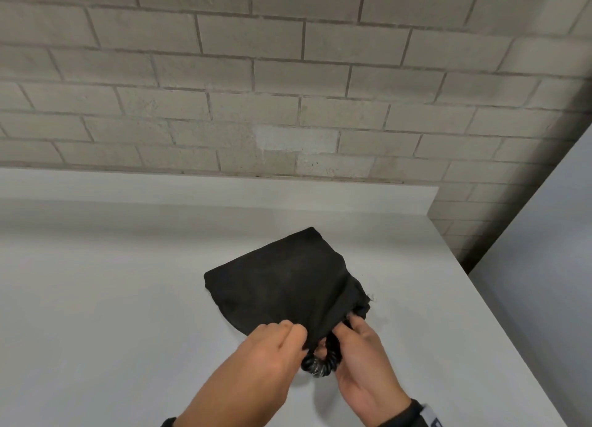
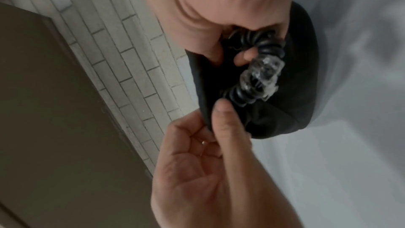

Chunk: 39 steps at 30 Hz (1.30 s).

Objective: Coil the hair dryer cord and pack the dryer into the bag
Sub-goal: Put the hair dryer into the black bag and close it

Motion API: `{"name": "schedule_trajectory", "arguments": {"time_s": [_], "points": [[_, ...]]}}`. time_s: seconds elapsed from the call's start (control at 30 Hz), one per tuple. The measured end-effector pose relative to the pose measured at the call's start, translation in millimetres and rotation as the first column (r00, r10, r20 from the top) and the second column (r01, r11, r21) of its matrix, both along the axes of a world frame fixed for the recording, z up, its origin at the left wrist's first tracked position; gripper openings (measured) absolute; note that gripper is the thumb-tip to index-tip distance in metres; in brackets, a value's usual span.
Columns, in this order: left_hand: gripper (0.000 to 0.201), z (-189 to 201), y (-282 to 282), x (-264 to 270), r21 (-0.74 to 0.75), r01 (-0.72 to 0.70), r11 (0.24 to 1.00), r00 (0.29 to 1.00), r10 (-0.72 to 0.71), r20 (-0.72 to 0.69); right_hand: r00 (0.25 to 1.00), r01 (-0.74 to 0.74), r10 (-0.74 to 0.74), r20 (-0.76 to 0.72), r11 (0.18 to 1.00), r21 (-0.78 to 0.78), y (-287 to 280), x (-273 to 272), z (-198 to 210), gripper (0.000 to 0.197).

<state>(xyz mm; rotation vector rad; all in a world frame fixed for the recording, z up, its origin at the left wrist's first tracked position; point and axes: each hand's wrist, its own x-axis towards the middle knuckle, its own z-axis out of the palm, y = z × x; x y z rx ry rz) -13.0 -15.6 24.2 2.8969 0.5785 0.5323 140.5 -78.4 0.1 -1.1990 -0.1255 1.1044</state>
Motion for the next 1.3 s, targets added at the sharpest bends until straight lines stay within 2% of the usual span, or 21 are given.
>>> {"name": "schedule_trajectory", "arguments": {"time_s": [0.07, 0.13, 0.2, 0.27, 0.3, 0.37, 0.4, 0.43, 0.47, 0.57, 0.63, 0.73, 0.83, 0.9, 0.93, 1.0, 1.03, 1.13, 1.2, 1.23, 1.3], "points": [[0.057, 1.9, -6.9, 1.2, 0.094, 0.056, 0.994, 0.995, -0.047, -0.091, 0.999, 0.02, -0.018, 0.047, 0.999, -0.031, 3.9, 2.6, -0.7, 0.032], [0.07, 1.2, -12.9, 4.8, 0.13, 0.066, 0.989, 0.991, -0.05, -0.122, 0.996, 0.032, -0.029, 0.087, 0.999, -0.035, 6.9, 1.6, 1.9, 0.035], [0.063, 5.8, -15.4, 5.9, 0.103, 0.074, 0.992, 0.991, -0.062, -0.121, 0.994, 0.049, -0.046, 0.102, 0.998, -0.028, 8.7, -2.7, 6.1, 0.031], [0.034, 7.3, -20.4, 6.3, 0.033, 0.091, 0.995, 0.992, -0.088, -0.091, 0.997, 0.068, -0.067, 0.049, 0.997, -0.019, 10.0, -9.1, 8.9, 0.022], [0.018, 10.0, -23.7, 8.0, -0.015, 0.087, 0.996, 0.992, -0.088, -0.087, 0.997, 0.064, -0.065, -0.033, 0.998, -0.007, 9.8, -12.7, 10.4, 0.024], [0.011, 15.7, -33.3, 8.4, -0.157, 0.119, 0.98, 0.982, -0.14, -0.13, 0.967, 0.04, -0.032, -0.252, 0.999, 0.027, 10.8, -17.9, 9.5, 0.043], [0.013, 18.3, -34.1, 10.4, -0.212, 0.105, 0.972, 0.983, -0.133, -0.124, 0.95, 0.037, -0.025, -0.311, 0.999, 0.035, 12.6, -19.2, 5.8, 0.049], [0.013, 15.8, -33.1, 13.4, -0.232, 0.098, 0.968, 0.992, -0.114, -0.059, 0.946, 0.029, -0.015, -0.324, 0.999, 0.04, 13.9, -21.4, 6.5, 0.05], [0.014, 11.1, -31.5, 10.8, -0.221, 0.094, 0.971, 0.996, -0.09, 0.028, 0.959, 0.018, -0.006, -0.282, 0.999, 0.038, 15.7, -21.7, 2.0, 0.047], [0.013, 1.3, -15.2, 3.4, -0.295, 0.061, 0.954, 0.998, -0.057, 0.023, 0.996, -0.076, 0.079, 0.034, 0.995, -0.062, 17.2, -22.9, -5.3, 0.036], [0.008, -5.4, -4.5, -1.6, -0.303, 0.042, 0.952, 0.999, -0.048, -0.01, 0.936, -0.196, 0.248, 0.25, 0.957, -0.215, 16.6, -20.2, -15.2, 0.026], [0.008, -14.2, 0.5, -6.6, -0.347, 0.0, 0.938, 0.999, -0.011, -0.032, 0.743, -0.375, 0.514, 0.428, 0.851, -0.369, 18.6, -15.0, -31.3, 0.016], [0.011, -20.7, 2.4, -12.0, -0.417, -0.053, 0.907, 0.995, 0.012, -0.099, 0.513, -0.455, 0.71, 0.483, 0.702, -0.548, 24.5, -7.4, -59.4, 0.027], [0.009, -25.3, 2.2, -15.5, -0.503, -0.079, 0.861, 0.989, 0.006, -0.146, 0.369, -0.472, 0.78, 0.506, 0.626, -0.621, 15.9, -1.8, -76.1, 0.035], [0.008, -28.3, 3.8, -18.3, -0.533, -0.096, 0.841, 0.985, 0.004, -0.171, 0.325, -0.449, 0.773, 0.545, 0.633, -0.63, 10.4, -1.2, -71.4, 0.033], [0.017, -34.0, 8.8, -25.3, -0.596, -0.135, 0.792, 0.977, 0.007, -0.212, 0.323, -0.356, 0.652, 0.686, 0.755, -0.55, -2.7, -0.8, -59.5, 0.011], [0.022, -35.5, 10.7, -28.5, -0.637, -0.156, 0.755, 0.974, 0.011, -0.225, 0.322, -0.344, 0.598, 0.734, 0.796, -0.498, -11.7, -0.9, -54.0, 0.015], [0.035, -40.7, 13.6, -37.5, -0.759, -0.235, 0.607, 0.969, 0.088, -0.229, 0.289, -0.349, 0.659, 0.694, 0.748, -0.565, -34.2, 0.7, -36.4, 0.039], [0.042, -45.7, 14.7, -42.8, -0.789, -0.326, 0.52, 0.945, 0.183, -0.27, 0.287, -0.371, 0.668, 0.686, 0.738, -0.563, -48.6, 9.3, -31.1, 0.028], [0.044, -49.0, 15.1, -44.6, -0.779, -0.384, 0.496, 0.923, 0.218, -0.316, 0.314, -0.352, 0.631, 0.709, 0.771, -0.531, -55.2, 14.7, -27.6, 0.017], [0.046, -56.7, 15.4, -45.6, -0.746, -0.488, 0.453, 0.873, 0.237, -0.427, 0.374, -0.194, 0.478, 0.795, 0.879, -0.436, -65.4, 30.4, -24.8, 0.022]]}}
